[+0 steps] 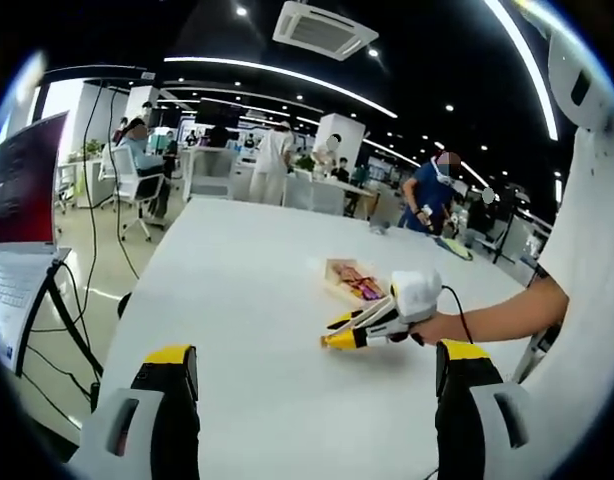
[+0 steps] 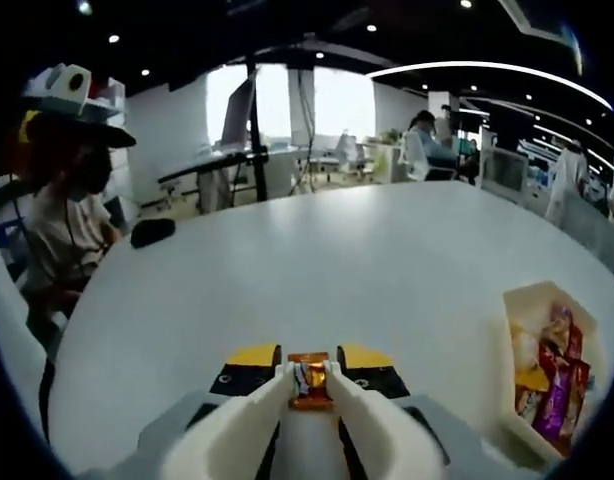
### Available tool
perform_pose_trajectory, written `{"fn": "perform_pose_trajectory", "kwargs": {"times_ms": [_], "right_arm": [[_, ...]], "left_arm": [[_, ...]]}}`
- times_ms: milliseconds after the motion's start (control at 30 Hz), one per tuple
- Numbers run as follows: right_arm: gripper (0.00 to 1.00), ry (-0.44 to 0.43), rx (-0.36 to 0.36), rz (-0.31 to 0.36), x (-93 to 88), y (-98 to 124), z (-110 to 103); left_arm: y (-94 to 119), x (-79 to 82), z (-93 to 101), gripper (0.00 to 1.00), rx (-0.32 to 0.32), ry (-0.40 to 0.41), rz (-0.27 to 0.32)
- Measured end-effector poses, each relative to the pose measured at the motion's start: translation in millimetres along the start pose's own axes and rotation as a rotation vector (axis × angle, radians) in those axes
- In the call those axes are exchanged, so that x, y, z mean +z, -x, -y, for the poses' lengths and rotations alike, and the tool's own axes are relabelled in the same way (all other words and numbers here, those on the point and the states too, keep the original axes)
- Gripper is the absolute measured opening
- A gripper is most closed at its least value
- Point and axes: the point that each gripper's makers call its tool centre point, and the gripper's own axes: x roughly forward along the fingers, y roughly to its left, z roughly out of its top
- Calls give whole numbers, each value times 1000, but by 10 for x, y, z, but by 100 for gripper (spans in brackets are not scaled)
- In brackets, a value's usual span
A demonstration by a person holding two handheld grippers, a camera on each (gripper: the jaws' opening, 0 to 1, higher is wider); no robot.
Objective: Place the target food into the container with the food tongs after gripping and lifting it, then release it inside without dropping or visibly crushing the food.
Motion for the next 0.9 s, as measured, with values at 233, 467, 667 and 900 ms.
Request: {"fn": "perform_pose_trajectory", "kwargs": {"times_ms": [233,467,667,900], "right_arm": [[20,-54,-21,-21,17,1,0],[21,-69,-42,22,205,137,30],[21,-79,-76,46,300,299,72],[21,-79,-119,88,438,588,42]], "left_arm": [[5,44,48,99,-7,-14,5],[49,74,130,99,-12,-37,9],[112,42,232,99,-25,-63,1],[130,20,342,99,-41,-68,14]]}}
